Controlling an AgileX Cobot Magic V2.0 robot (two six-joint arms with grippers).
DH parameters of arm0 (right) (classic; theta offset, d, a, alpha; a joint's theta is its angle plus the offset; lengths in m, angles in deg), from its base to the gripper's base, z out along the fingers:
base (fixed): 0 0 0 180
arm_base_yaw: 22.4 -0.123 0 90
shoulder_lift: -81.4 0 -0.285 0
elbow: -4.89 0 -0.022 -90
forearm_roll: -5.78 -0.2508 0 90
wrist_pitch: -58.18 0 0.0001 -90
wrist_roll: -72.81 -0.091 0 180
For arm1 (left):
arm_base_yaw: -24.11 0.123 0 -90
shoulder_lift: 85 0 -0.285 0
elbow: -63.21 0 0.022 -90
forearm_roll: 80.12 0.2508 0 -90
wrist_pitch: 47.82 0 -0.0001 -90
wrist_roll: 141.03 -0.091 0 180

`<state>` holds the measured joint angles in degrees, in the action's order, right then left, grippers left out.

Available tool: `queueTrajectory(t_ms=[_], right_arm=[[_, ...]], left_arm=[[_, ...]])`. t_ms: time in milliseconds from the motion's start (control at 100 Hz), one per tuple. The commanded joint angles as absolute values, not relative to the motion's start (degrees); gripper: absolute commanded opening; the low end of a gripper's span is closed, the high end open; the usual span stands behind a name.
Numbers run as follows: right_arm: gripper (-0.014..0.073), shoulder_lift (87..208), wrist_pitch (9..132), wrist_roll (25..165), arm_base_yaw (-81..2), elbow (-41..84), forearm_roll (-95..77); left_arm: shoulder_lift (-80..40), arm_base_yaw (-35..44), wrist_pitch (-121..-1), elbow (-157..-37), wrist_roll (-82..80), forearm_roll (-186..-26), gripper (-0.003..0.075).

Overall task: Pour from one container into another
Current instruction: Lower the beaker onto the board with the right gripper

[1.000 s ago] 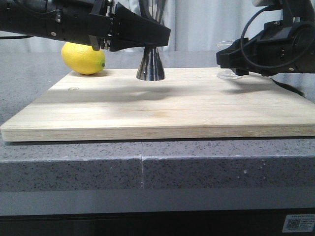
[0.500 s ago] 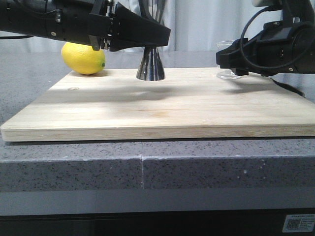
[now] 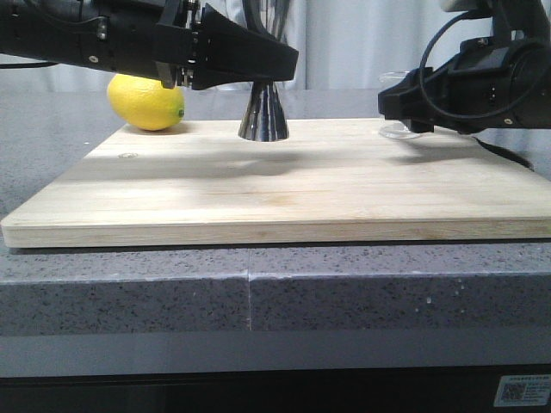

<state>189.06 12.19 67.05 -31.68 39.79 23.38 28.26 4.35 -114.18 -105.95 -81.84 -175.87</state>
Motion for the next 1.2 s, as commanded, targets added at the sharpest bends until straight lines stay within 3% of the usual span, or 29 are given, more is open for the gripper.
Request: queueTrajectory(t_ms=[0, 700, 1190], right_arm=[[0.0398, 187.3, 11.5, 67.6, -31.4, 38.7, 22.7], [0.0407, 185.4, 12.0, 67.6, -31.4, 38.7, 22.7], [0.0407, 180.4, 20.3, 67.3, -31.4, 38.7, 22.7]], left_arm=[[25.3, 3.8, -119.4, -107.5, -81.4, -180.0, 0.0166], [25.3, 3.8, -119.4, -107.5, -81.4, -180.0, 0.0166], [25.3, 3.8, -118.9, -107.5, -81.4, -180.0, 0.0166]])
